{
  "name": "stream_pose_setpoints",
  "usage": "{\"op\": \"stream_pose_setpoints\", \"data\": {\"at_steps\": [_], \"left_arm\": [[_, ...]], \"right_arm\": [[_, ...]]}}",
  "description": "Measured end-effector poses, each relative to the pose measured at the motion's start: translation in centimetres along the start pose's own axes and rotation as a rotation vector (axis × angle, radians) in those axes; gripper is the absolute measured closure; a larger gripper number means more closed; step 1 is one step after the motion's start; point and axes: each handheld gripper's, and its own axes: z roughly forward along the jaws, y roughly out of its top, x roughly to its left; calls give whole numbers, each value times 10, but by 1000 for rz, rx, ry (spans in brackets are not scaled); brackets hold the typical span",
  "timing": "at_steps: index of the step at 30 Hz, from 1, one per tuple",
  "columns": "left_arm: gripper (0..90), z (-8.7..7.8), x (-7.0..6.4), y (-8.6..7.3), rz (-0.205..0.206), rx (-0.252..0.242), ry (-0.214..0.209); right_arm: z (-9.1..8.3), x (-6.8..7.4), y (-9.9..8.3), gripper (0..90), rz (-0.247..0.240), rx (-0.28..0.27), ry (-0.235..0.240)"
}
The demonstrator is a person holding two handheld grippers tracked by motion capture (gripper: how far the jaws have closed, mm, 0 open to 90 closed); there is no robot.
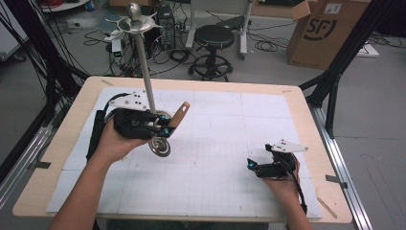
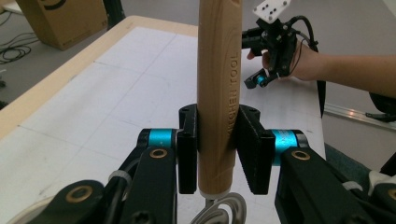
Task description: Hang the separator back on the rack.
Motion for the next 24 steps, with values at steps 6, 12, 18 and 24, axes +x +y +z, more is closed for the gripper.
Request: {"op": "stream_pose_setpoints", "data": {"at_steps": [6,12,18,24], "left_arm": [[707,-15,2,10,18,-14,1],[707,-28,7,13,3,-47,8],[707,-50,14,19,1,-62,40],[707,-76,23,27,-12,-101,87]], "right_arm": [[-1,0,0,25,-2,-5,5],[-1,0,0,25,2,-6,4],[-1,0,0,25,6,-5,6],[-1,0,0,25,1,-6,4]]}}
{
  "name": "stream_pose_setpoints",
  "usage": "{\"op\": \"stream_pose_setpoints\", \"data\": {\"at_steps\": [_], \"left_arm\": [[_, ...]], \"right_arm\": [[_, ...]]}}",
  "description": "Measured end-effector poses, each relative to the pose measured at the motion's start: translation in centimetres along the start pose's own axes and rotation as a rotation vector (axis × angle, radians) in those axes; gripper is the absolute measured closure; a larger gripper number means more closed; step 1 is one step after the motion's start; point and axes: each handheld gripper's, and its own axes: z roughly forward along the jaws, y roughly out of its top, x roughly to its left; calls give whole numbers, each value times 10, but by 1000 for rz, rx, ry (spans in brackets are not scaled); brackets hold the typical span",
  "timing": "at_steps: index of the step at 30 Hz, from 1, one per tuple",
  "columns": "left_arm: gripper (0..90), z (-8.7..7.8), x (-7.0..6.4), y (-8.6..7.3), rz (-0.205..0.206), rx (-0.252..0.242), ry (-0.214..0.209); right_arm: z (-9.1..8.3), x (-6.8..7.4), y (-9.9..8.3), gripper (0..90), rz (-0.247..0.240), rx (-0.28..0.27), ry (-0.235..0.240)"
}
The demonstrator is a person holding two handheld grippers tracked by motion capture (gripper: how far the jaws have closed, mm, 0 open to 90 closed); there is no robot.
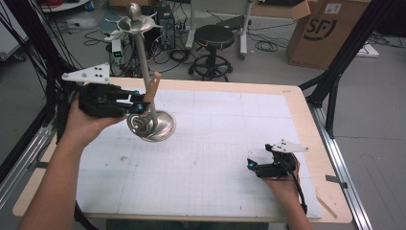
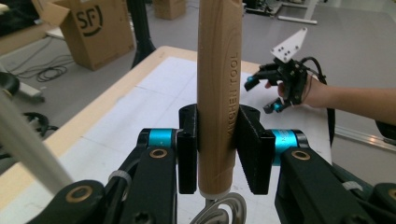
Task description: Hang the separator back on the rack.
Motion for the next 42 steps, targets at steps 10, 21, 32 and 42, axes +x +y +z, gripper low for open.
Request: {"op": "stream_pose_setpoints", "data": {"at_steps": [10,21,32,42], "left_arm": [[707,-27,17,12,-30,-49,42],[707,-60,36,20,-54,-77,100],[707,-75,49,25,-71,-85,123],[707,-73,55,23,-93,-99,117]], "right_arm": [[1,0,0,25,-1,4,0],[0,0,0,25,2,2,-1],[-1,0,0,25,2,-1,-4],[-1,0,0,25,-1,-3,-6]]}}
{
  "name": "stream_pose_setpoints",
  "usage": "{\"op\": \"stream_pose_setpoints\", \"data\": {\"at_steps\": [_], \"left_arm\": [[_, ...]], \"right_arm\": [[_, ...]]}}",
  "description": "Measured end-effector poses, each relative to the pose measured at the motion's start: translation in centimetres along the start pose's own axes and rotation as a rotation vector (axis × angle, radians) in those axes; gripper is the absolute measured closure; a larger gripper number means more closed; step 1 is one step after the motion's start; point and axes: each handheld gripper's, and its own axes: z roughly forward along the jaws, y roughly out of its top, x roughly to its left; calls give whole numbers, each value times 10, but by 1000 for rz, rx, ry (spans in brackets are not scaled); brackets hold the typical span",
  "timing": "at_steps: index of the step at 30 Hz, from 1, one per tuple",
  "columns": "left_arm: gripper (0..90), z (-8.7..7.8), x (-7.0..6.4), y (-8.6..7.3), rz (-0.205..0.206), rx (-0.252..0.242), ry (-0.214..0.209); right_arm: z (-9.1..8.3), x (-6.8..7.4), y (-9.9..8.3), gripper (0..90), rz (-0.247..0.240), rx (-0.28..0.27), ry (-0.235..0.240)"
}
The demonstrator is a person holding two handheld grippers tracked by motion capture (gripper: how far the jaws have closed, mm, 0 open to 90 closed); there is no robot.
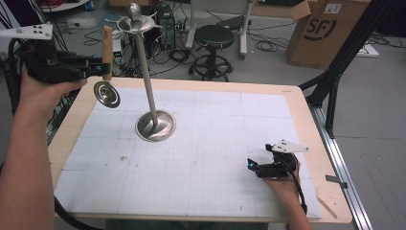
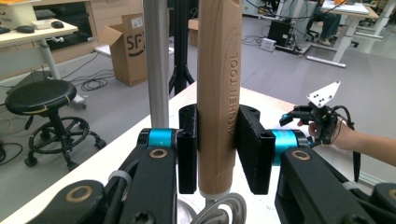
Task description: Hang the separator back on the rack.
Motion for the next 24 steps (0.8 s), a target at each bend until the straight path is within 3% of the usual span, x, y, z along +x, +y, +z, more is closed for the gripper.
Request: {"op": "stream_pose_setpoints", "data": {"at_steps": [17,24], "left_arm": [[707,6,8,-2,-22,16,31],[707,14,8,-1,-21,20,15]], "right_arm": [[0,1,0,25,-7,2,6],[-1,1,0,25,-5,0,4]]}}
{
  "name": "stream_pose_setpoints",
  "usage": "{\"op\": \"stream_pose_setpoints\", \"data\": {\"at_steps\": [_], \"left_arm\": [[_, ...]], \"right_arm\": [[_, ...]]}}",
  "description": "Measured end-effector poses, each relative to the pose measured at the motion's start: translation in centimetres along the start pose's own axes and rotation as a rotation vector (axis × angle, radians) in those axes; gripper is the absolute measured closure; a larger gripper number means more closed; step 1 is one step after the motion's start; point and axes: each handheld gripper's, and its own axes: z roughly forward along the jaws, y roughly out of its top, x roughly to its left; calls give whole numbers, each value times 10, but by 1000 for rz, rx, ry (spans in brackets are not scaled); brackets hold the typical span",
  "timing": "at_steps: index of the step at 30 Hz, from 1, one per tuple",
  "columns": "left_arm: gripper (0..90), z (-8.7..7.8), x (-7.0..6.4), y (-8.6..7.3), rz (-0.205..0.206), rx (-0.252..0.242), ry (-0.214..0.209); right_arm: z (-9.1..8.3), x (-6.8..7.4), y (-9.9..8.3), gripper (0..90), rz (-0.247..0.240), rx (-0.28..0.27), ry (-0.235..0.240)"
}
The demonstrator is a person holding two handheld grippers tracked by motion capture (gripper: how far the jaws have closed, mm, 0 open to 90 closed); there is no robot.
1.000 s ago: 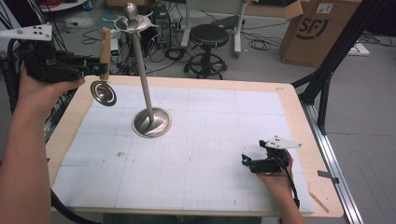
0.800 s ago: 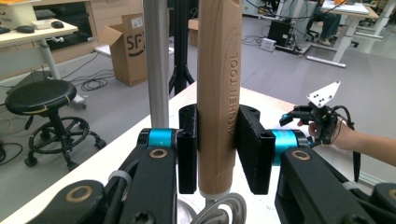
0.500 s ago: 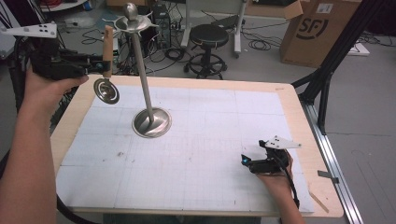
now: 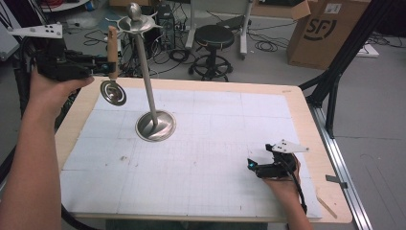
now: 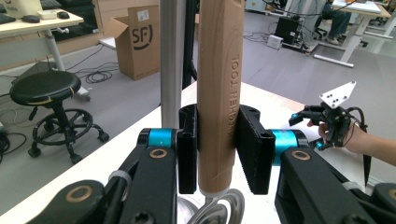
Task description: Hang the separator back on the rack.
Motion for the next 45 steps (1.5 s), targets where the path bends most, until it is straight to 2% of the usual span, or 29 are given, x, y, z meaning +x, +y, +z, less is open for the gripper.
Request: {"op": "stream_pose_setpoints", "data": {"at_steps": [8,10,15,22,31,42,45], "left_arm": [[707,8,1,0,-4,3,-14],[707,15,-2,0,0,25,-16],[707,23,-5,1,-2,16,-34],[706,27,-5,0,-10,22,-31],[695,31,-7,0,2,33,-20],[559,24,-9,-1,-5,48,-18],[525,21,-10,-4,-9,37,-15]], "right_arm": [[0,0,0,24,2,0,1],[0,0,0,25,2,0,1],[0,0,0,25,-2,-3,1],[0,0,0,25,-1,-6,2],[0,0,0,25,0,-4,2],[-1,0,0,25,-1,-9,1],[-2,0,0,25,3,-9,3]]}}
